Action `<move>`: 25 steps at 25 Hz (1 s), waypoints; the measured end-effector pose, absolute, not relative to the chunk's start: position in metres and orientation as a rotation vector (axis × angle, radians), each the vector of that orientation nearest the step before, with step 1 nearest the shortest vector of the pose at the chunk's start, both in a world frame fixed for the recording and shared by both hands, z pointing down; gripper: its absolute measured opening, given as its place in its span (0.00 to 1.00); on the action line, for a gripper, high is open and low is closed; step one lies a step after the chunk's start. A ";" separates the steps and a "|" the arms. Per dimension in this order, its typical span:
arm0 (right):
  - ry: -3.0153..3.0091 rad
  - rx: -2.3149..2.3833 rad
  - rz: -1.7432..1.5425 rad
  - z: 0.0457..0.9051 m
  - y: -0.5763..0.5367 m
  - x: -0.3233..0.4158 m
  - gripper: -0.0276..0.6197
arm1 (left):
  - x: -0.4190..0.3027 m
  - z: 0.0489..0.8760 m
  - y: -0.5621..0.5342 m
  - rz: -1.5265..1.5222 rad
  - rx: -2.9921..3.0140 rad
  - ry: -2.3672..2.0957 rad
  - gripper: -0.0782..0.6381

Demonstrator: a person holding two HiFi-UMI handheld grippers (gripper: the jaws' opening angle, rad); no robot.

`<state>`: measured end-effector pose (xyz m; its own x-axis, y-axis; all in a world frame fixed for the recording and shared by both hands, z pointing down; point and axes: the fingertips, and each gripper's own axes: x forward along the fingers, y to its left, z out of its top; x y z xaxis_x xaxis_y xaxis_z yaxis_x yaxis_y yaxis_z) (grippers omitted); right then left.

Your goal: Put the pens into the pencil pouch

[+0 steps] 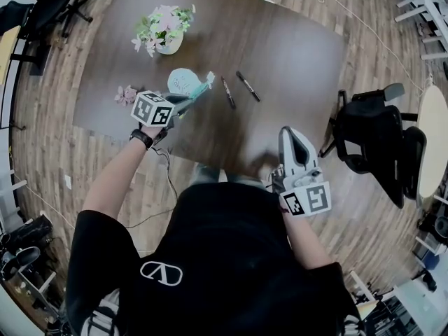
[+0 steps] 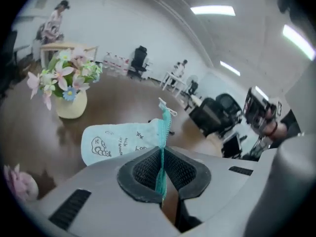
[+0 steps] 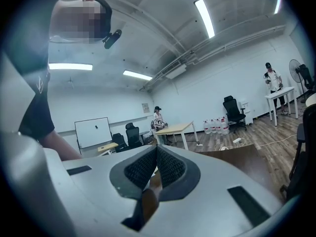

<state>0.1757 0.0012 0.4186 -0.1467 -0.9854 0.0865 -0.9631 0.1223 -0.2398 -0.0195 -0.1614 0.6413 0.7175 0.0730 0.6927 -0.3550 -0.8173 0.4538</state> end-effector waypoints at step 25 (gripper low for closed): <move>2.412 -2.021 -0.096 0.389 -0.033 0.178 0.53 | -0.012 0.486 -0.122 -0.014 2.037 -0.427 0.13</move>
<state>0.1776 -0.0334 0.3886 -0.1757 -0.9834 0.0441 -0.9839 0.1739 -0.0423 -0.0117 -0.1221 0.4862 0.9373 -0.3048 0.1690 -0.2929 -0.4261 0.8559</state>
